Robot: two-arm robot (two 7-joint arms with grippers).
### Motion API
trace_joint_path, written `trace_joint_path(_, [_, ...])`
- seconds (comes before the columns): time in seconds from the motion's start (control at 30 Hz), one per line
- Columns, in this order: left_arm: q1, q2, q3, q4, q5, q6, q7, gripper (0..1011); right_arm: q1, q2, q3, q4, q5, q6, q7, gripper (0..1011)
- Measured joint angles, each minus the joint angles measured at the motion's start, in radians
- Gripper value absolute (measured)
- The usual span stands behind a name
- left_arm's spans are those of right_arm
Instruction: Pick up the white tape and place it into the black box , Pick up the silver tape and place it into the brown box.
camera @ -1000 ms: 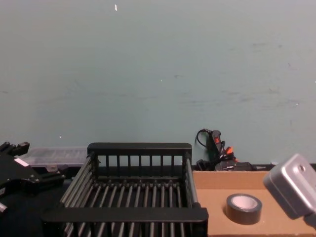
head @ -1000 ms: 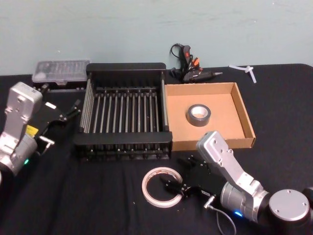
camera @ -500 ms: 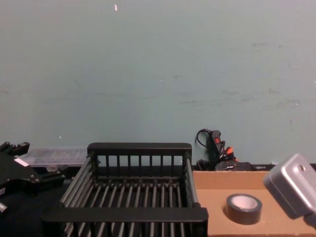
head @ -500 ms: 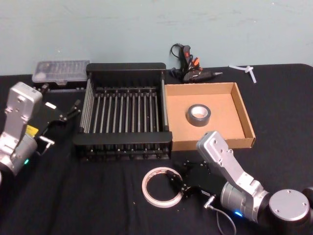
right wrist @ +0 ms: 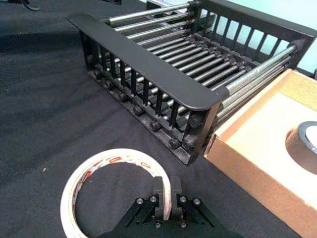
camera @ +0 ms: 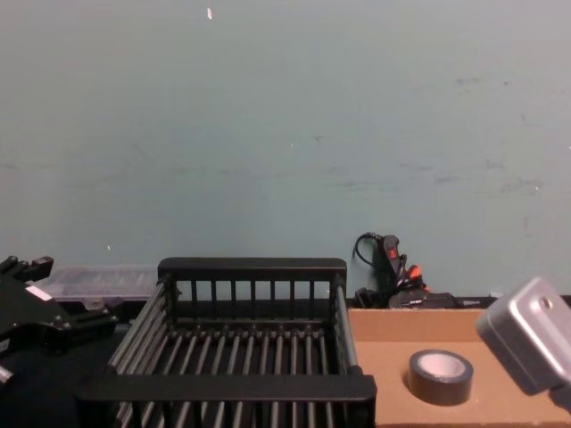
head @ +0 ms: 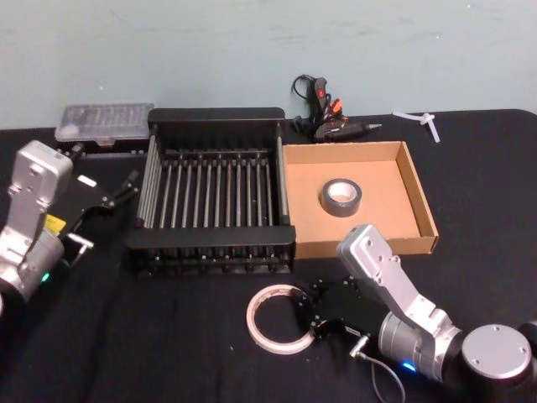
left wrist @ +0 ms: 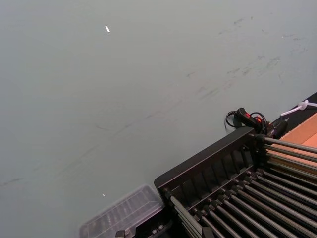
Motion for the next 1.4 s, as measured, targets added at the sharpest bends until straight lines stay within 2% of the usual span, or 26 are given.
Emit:
trace_joint_path(0.53, [0.000,0.000,0.000,0.000,0.000,0.000,0.000,1001,-0.008,0.016,0.008,-0.039,0.034,-0.022,0.031,88])
trace_joint_path(1.03, [0.000,0.000,0.000,0.000,0.000,0.000,0.000,1001,-0.010,0.064,0.014,-0.130,0.091,-0.052,0.075,88])
trace_joint_path(1.4, [0.000,0.000,0.000,0.000,0.000,0.000,0.000,1001,0.030,0.084,0.024,-0.165,0.140,-0.091,0.088,88])
